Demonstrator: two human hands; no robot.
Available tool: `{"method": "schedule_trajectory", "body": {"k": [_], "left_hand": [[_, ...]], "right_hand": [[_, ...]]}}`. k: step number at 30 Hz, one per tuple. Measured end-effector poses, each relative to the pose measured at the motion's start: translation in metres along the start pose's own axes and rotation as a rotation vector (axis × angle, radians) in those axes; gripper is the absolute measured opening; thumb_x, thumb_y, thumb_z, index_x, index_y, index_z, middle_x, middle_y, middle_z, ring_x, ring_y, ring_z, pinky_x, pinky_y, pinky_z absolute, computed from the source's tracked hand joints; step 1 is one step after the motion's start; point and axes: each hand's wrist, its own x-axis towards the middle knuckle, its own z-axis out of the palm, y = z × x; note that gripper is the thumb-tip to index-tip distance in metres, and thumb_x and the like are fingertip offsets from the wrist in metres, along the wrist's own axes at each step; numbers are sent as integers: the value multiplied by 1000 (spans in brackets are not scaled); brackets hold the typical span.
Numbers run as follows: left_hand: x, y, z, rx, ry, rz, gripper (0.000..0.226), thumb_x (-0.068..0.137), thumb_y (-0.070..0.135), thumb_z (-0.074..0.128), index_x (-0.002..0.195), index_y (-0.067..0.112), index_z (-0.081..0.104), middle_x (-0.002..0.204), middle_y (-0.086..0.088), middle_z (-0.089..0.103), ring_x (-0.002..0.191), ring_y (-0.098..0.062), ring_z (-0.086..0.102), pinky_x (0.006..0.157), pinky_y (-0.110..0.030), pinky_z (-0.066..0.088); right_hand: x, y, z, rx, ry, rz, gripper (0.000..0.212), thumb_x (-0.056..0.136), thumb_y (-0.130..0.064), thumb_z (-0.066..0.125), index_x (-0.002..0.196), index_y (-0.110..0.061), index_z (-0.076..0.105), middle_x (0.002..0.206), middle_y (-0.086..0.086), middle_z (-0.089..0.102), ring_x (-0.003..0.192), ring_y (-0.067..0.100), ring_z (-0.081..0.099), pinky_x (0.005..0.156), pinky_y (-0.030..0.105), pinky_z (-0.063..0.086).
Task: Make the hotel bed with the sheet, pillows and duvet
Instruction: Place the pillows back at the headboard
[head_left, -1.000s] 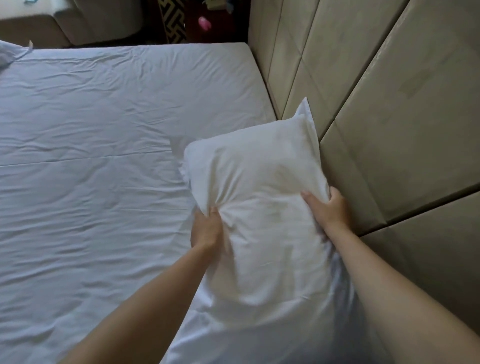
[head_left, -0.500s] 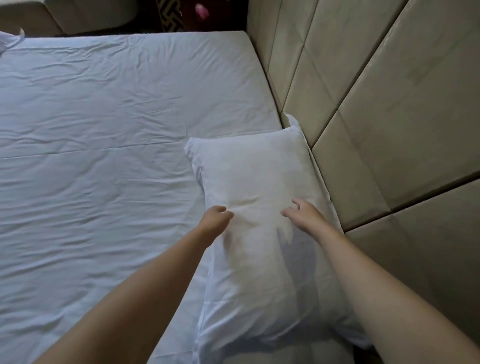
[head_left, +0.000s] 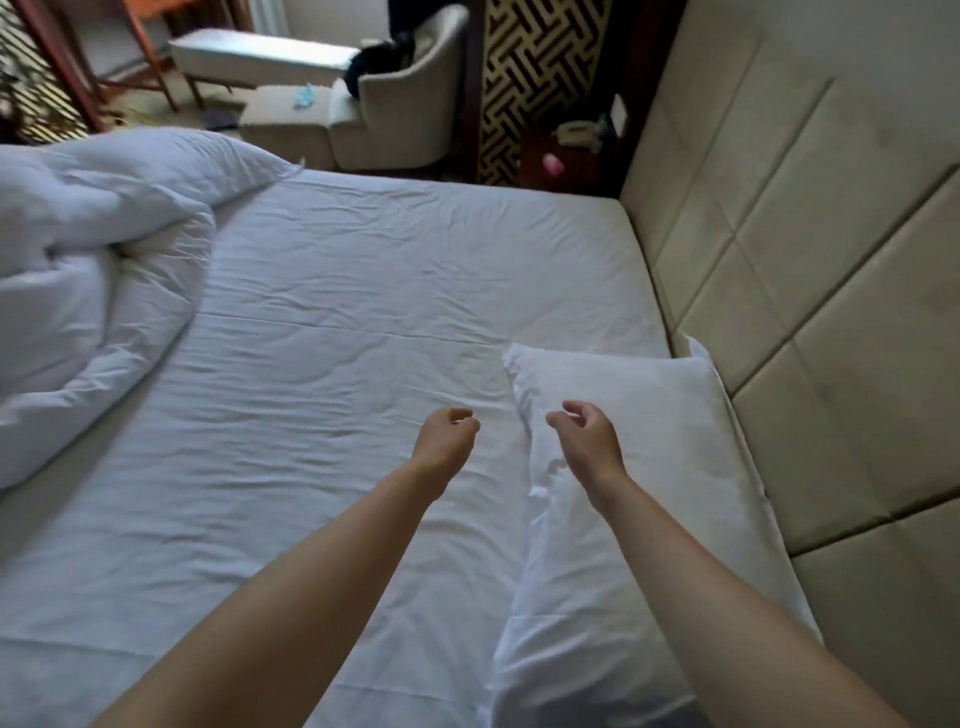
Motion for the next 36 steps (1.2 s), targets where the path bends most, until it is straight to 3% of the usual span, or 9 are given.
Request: {"method": "schedule_trajectory", "body": {"k": [7,14,19,24,30,36], "left_hand": [[-61,-22,-153,-93,141,63,36,92,14,51,127,8,54,103,-8,63,88,-19,60,72,-28,45],[-120,-66,-334,-128,296,105,34,92,15,51,125,8,55,108,-10,64,90,-20,60,71,-28,46],[-156,-101,-448,-182,470,94,27,91,16,51,118,11,56,96,-5,62,84,-18,58,73,-29,45],[-175,-124,-540,-264,626,85,18,91,14,51,108,12,57,77,0,60,72,-17,55,59,-25,40],[-169,-139,-615,-342,728,57,11,94,11,48,102,14,54,80,0,57,64,-11,51,45,-18,41],[-150,-151,-684,-337,796,28,14,92,10,49,104,13,55,81,-3,59,78,-20,55,59,-25,40]], "right_hand": [[-83,-61,119,17,-136,-120,43,91,-24,59,131,-10,52,116,4,58,101,18,55,87,29,43],[-180,-117,271,52,-282,-229,42,90,-22,61,130,-9,53,117,10,62,104,24,61,92,38,48],[-236,-149,372,59,-417,-285,43,90,-22,62,130,-8,52,117,12,63,104,25,61,95,43,49],[-273,-184,453,43,-527,-342,44,90,-22,61,130,-9,52,112,7,62,100,22,61,89,37,49],[-287,-216,534,-10,-622,-398,45,88,-24,63,130,-11,54,112,6,63,101,21,61,92,40,50],[-276,-246,623,-28,-708,-360,45,87,-23,62,129,-9,55,108,4,63,101,20,61,91,40,49]]}}
